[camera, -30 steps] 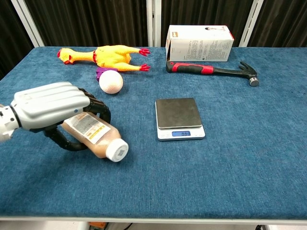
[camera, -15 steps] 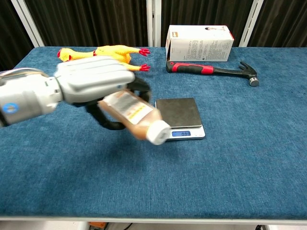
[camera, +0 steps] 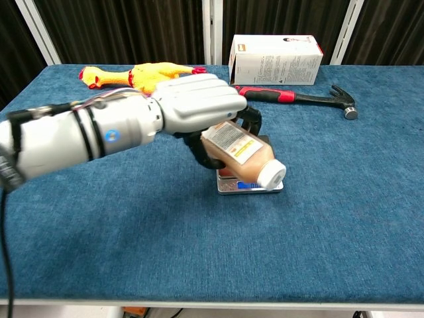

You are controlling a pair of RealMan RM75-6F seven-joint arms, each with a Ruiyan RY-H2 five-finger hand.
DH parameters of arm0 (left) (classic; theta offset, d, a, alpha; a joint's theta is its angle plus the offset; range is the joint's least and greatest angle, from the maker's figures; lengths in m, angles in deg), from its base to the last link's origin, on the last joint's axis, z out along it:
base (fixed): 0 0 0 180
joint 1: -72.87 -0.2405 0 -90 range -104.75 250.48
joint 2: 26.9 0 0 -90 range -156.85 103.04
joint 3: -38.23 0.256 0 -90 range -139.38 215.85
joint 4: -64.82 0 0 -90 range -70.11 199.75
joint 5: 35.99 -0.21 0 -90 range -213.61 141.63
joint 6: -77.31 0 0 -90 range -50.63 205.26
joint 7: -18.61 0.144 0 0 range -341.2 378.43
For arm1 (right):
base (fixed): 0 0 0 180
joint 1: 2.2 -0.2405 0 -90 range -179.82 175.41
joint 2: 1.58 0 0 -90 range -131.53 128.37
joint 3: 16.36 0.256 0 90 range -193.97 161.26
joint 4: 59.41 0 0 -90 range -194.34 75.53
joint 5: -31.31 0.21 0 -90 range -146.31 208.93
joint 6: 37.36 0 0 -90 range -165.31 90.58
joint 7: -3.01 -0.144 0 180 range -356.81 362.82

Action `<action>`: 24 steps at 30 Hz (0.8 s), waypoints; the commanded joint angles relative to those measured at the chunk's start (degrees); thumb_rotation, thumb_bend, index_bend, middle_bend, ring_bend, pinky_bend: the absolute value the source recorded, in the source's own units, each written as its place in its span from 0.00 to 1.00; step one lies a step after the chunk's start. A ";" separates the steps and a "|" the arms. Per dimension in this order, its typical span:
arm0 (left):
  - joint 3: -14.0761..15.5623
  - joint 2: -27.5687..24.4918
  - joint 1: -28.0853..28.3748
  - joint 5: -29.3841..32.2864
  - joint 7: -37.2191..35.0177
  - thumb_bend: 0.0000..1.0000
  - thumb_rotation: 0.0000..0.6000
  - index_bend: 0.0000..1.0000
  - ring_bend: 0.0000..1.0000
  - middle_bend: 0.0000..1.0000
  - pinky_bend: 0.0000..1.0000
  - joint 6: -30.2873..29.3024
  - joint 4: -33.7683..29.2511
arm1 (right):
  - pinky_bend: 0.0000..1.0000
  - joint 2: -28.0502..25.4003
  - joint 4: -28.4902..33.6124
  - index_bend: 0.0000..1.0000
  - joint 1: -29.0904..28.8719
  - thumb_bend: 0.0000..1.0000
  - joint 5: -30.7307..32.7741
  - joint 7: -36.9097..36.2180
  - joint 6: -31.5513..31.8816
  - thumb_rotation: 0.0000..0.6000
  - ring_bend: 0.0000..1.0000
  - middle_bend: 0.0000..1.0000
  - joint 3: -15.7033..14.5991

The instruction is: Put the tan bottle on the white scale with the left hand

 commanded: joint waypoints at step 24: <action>0.96 4.94 6.52 4.76 -6.84 0.22 1.00 0.15 0.22 0.29 0.34 2.79 9.25 | 0.00 0.79 -0.82 0.00 -0.36 0.31 0.76 -0.04 -1.23 1.00 0.00 0.00 0.33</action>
